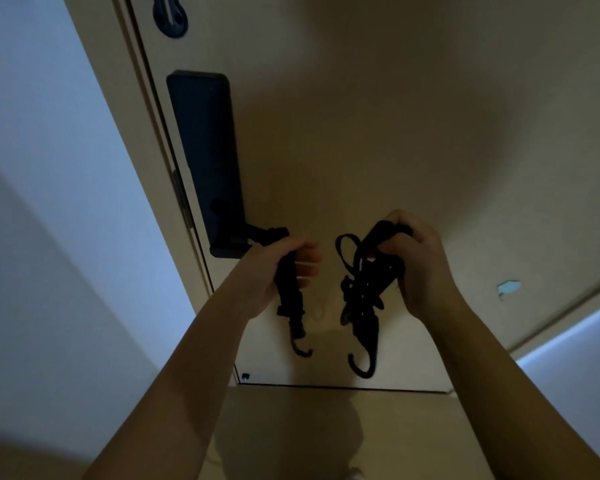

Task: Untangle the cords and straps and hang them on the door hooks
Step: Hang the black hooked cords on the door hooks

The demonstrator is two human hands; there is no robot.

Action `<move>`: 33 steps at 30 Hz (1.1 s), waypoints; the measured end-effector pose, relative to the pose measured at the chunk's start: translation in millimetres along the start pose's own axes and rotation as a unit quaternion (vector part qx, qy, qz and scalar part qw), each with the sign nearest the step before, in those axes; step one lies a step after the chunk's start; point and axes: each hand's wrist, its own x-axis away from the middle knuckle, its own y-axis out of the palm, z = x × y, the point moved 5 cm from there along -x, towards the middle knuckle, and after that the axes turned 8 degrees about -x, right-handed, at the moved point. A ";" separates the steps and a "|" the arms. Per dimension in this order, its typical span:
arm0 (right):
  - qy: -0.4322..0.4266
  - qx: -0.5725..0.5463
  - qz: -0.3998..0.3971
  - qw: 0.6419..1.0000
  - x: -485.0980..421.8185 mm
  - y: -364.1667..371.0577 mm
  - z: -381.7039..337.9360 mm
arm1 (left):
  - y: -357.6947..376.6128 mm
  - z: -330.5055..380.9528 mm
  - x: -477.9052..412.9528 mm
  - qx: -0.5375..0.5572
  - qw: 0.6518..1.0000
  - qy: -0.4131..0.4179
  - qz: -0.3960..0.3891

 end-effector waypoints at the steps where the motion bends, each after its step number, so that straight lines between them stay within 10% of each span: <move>1: 0.002 -0.002 0.000 1.000 2.5 0.6 0.3 | 5.1 -1.1 2.6 -0.055 0.998 0.006 -0.016; 7: -0.002 0.062 0.020 0.998 16.4 -5.5 -0.3 | 47.4 -14.6 17.7 -0.163 0.976 0.026 -0.144; 17: 0.032 0.332 -0.044 0.942 40.6 -30.2 26.3 | 67.0 -6.2 20.6 -0.188 0.974 0.072 -0.103; 26: -0.130 0.346 -0.037 0.928 50.3 -6.9 3.9 | 62.4 3.6 30.2 -0.203 0.973 0.042 -0.098; 33: 0.002 0.208 -0.079 0.975 49.6 3.2 23.7 | 43.6 10.3 31.1 -0.194 0.972 0.122 -0.055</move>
